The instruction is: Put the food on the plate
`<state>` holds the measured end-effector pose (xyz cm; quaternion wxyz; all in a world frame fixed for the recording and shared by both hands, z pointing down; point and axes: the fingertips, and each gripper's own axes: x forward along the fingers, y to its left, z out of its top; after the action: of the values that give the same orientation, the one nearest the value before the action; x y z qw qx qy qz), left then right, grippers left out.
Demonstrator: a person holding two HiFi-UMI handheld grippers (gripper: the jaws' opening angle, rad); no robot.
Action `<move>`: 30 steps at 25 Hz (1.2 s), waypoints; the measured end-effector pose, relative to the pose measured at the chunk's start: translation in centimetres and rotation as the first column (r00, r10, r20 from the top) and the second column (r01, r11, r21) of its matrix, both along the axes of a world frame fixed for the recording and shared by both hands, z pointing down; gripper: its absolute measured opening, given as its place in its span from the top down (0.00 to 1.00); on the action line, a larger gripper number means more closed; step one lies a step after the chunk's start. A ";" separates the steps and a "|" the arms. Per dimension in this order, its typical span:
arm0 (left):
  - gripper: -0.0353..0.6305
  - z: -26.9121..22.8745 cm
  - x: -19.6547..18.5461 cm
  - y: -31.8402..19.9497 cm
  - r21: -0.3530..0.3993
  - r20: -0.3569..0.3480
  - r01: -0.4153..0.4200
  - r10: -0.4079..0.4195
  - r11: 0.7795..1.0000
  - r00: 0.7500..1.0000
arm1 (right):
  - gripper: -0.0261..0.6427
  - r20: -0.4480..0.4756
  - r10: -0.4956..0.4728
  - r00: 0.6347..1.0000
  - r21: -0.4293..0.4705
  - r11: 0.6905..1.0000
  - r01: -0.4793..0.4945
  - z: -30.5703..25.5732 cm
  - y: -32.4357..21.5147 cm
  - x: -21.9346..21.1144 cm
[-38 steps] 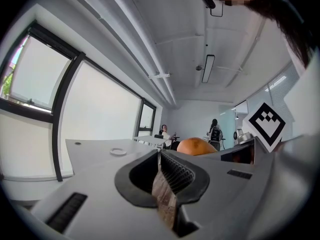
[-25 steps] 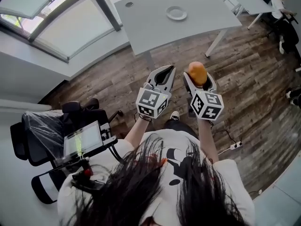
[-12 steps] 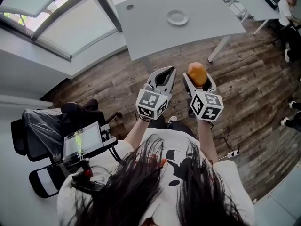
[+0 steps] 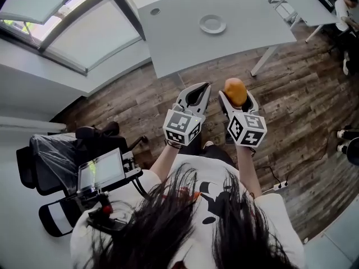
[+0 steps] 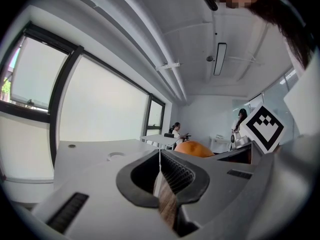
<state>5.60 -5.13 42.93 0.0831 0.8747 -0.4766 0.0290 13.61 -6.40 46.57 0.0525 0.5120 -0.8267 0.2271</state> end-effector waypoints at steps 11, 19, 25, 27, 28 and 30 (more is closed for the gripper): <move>0.94 1.0 -0.7 -8.5 -0.021 0.002 -0.029 0.029 0.999 1.000 | 0.39 -0.006 0.024 1.000 -0.017 1.000 -0.024 0.5 -8.5 -0.6; 0.94 1.1 -3.3 -16.4 -0.041 0.012 -0.033 0.034 0.999 0.999 | 0.39 -0.003 0.029 1.000 -0.046 0.999 -0.029 0.8 -16.0 -3.1; 0.94 1.2 -5.2 -22.3 -0.053 0.007 -0.053 0.053 0.997 0.999 | 0.39 -0.019 0.040 0.999 -0.055 0.998 -0.041 0.6 -21.5 -4.9; 0.94 1.3 -5.9 -23.8 -0.057 0.012 -0.055 0.056 0.997 0.998 | 0.39 -0.024 0.045 0.999 -0.058 0.997 -0.046 0.5 -22.9 -5.5; 0.94 1.4 -6.2 -24.5 -0.059 0.013 -0.058 0.059 0.997 0.998 | 0.39 -0.025 0.049 0.999 -0.060 0.997 -0.050 0.4 -23.5 -5.6; 0.94 1.4 -6.9 -26.2 -0.065 0.008 -0.062 0.063 0.996 0.998 | 0.39 -0.023 0.059 0.998 -0.061 0.996 -0.060 0.2 -25.0 -6.0</move>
<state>-1.34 -31.35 44.38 0.1079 0.8858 -0.4484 0.0514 7.63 -31.41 46.78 0.0704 0.5369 -0.8031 0.2487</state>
